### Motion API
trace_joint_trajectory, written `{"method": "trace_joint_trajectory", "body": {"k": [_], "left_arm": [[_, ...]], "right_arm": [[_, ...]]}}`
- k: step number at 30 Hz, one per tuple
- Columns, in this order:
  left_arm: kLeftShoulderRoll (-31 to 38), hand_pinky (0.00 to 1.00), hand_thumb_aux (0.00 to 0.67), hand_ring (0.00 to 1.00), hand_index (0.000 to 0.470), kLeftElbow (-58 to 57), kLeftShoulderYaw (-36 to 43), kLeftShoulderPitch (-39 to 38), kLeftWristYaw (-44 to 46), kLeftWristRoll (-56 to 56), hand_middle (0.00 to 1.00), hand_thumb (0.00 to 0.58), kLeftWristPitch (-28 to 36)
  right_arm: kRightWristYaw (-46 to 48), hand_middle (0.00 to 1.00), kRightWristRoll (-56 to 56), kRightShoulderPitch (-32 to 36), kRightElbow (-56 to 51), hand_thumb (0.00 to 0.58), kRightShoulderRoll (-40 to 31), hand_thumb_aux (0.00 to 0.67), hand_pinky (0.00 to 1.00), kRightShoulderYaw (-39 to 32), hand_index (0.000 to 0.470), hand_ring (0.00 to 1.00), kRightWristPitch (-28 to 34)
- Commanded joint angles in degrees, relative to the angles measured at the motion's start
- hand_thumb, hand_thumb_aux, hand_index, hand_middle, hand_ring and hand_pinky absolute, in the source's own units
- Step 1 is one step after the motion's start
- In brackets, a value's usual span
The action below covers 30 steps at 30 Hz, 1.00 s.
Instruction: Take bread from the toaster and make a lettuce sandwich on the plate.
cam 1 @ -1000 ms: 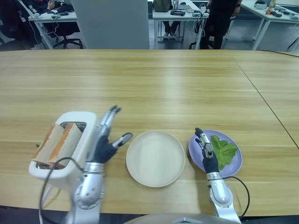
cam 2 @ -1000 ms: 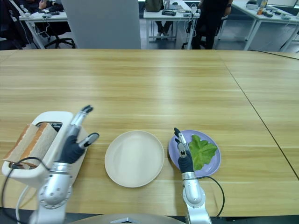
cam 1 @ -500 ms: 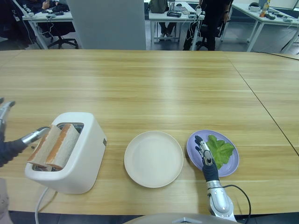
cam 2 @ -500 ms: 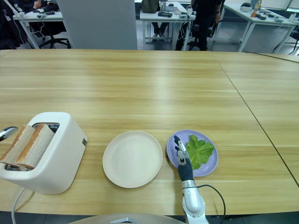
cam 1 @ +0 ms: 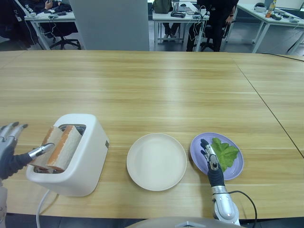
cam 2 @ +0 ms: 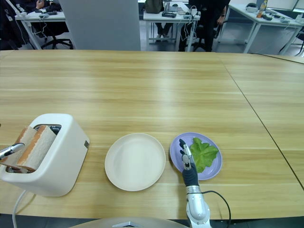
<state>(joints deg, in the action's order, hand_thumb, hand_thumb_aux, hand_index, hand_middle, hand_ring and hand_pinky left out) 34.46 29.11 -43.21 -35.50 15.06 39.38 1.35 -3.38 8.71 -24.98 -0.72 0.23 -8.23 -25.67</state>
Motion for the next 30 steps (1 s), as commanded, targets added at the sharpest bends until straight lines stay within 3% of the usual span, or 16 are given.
{"method": "trace_joint_trajectory", "body": {"k": [1,5,6,7,8,9,14,18,24,25,26,27,28,30], "left_arm": [[-0.2,0.0,0.0,0.0,0.0,-1.6,1.5,-0.7,0.6,0.2,0.0,0.0,-0.1],[-0.3,0.0,0.011,0.0,0.007,-1.8,2.5,-1.5,1.1,0.9,0.0,0.018,0.1],[-0.2,0.0,0.121,0.0,0.083,-1.8,2.5,-1.6,0.9,1.0,0.0,0.19,0.2],[-0.2,0.0,0.121,0.0,0.083,-1.9,2.4,-1.6,0.8,1.0,0.0,0.19,0.3],[0.0,0.0,0.265,0.0,0.182,-2.0,2.4,-1.5,0.8,0.9,0.0,0.368,0.4],[0.0,0.01,0.365,0.01,0.251,-2.1,2.3,-1.4,0.6,0.6,0.01,0.46,0.5],[0.3,0.04,0.381,0.04,0.262,-2.0,2.1,-1.2,1.1,0.1,0.04,0.472,0.8],[0.0,0.04,0.483,0.04,0.332,-1.9,2.2,-1.5,1.1,-0.1,0.04,0.535,0.9],[0.1,0.04,0.483,0.04,0.332,-1.9,2.6,-1.1,1.3,-0.9,0.04,0.535,0.9],[-0.2,0.04,0.512,0.04,0.352,-1.8,2.6,-1.0,1.3,-1.5,0.04,0.548,0.9],[-0.3,0.04,0.62,0.04,0.426,-1.7,2.6,-0.8,1.2,-1.8,0.04,0.577,0.9],[-0.3,0.04,0.62,0.04,0.426,-1.7,2.6,-0.7,1.2,-2.0,0.04,0.577,0.9],[-0.3,0.04,0.667,0.04,0.458,-1.6,2.7,-0.4,1.0,-2.3,0.04,0.58,0.8],[-0.4,0.04,0.67,0.04,0.46,-1.3,2.8,0.0,1.2,-3.0,0.04,0.58,1.0]], "right_arm": [[0.1,0.0,-0.5,-0.4,1.0,0.0,-0.3,0.0,0.0,0.5,0.0,0.0,0.3],[0.4,0.0,-2.1,-0.7,1.5,0.0,-0.5,0.0,0.0,1.2,0.0,0.0,0.6],[0.5,0.0,-2.7,-0.7,1.5,0.0,-0.4,0.0,0.0,1.4,0.0,0.0,0.8],[0.5,0.0,-2.9,-0.7,1.5,0.0,-0.5,0.0,0.0,1.5,0.0,0.0,0.8],[0.5,0.0,-2.8,-0.8,1.4,0.0,-0.6,0.0,0.0,1.5,0.0,0.0,0.8],[0.5,0.0,-2.8,-0.9,1.4,0.0,-0.5,0.0,0.0,1.5,0.0,0.0,0.7],[0.6,0.0,-2.6,-1.5,1.6,0.0,-0.4,0.0,0.0,1.3,0.0,0.0,0.4],[0.7,0.0,-2.6,-1.4,1.7,0.0,-0.6,0.0,0.0,1.6,0.0,0.0,0.5],[0.7,0.0,-2.1,-1.6,1.7,0.0,-0.6,0.0,0.0,1.4,0.0,0.0,0.4],[0.7,0.0,-2.1,-1.5,1.6,0.0,-0.6,0.0,0.0,1.4,0.0,0.0,0.5],[0.6,0.0,-2.1,-1.3,1.5,0.0,-0.6,0.0,0.0,1.5,0.0,0.0,0.5],[0.6,0.0,-2.0,-1.3,1.3,0.0,-0.6,0.0,0.0,1.6,0.0,0.0,0.4],[0.5,0.0,-1.9,-1.3,1.2,0.0,-0.5,0.0,0.0,1.5,0.0,0.0,0.4],[0.5,0.0,-1.5,-1.2,1.0,0.0,-0.7,0.0,0.0,1.4,0.0,0.0,0.3]]}}
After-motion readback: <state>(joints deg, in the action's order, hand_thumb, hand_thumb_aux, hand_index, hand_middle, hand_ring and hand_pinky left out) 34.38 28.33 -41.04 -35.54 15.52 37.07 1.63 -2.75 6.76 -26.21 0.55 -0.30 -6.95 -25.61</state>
